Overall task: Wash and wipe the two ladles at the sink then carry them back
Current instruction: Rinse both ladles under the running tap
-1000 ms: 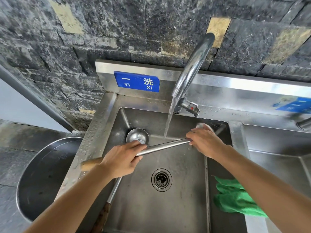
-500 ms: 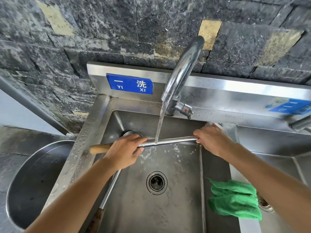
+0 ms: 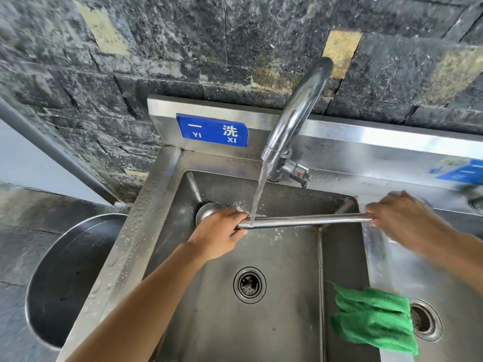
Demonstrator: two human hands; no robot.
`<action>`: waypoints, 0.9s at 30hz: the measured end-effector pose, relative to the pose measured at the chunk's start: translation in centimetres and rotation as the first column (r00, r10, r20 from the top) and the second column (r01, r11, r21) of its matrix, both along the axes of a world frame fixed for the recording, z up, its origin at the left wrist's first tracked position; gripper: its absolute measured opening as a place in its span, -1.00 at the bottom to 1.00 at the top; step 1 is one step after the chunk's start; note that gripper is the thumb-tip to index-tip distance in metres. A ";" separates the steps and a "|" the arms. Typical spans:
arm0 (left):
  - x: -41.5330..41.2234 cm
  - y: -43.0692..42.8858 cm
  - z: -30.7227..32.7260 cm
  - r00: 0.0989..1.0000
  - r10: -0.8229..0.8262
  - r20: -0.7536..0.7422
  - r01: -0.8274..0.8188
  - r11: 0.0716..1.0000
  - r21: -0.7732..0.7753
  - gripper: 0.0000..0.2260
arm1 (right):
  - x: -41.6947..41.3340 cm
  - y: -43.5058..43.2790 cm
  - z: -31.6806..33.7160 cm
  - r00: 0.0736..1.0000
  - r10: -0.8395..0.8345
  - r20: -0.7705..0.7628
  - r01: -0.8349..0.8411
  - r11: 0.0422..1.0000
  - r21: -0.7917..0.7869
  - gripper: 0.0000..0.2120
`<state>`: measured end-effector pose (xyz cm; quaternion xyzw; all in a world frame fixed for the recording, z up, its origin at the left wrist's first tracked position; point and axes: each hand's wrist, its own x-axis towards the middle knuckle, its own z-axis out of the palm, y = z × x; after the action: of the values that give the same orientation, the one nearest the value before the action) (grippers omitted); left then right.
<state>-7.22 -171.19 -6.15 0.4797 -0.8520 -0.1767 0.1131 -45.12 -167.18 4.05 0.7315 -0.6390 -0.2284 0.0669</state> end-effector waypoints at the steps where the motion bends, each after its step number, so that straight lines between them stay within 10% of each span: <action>1: 0.0 -0.1 -0.2 1.000 -0.003 -0.001 0.003 1.000 0.006 -0.75 | -1.0 0.4 0.2 0.999 -0.003 -0.037 0.003 1.000 -0.013 -0.86; 7: -0.9 -0.3 -0.6 1.000 0.004 -0.011 -0.004 0.999 0.039 -0.76 | -16.3 0.7 -8.0 0.997 -0.036 0.071 0.044 0.992 -0.116 -0.58; 10: -1.9 0.1 -0.5 1.000 0.008 -0.020 -0.006 0.997 0.073 -0.70 | -20.3 1.2 -10.4 0.996 0.047 0.071 -0.038 0.991 -0.125 -0.84; 16: -1.5 0.4 -0.3 1.000 0.015 -0.004 -0.015 0.999 0.044 -0.72 | -7.8 2.3 -0.9 0.991 0.021 0.130 -0.005 0.992 -0.125 -0.82; 27: 4.9 1.5 3.0 0.996 0.047 0.072 -0.050 0.998 0.029 -0.73 | 4.9 -1.7 -2.9 0.970 0.001 0.242 0.010 0.999 -0.045 -0.93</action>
<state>-2.34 -169.73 -3.14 0.5080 -0.8407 -0.1698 0.0793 -40.19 -168.86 1.11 0.7505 -0.6493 -0.1229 0.0049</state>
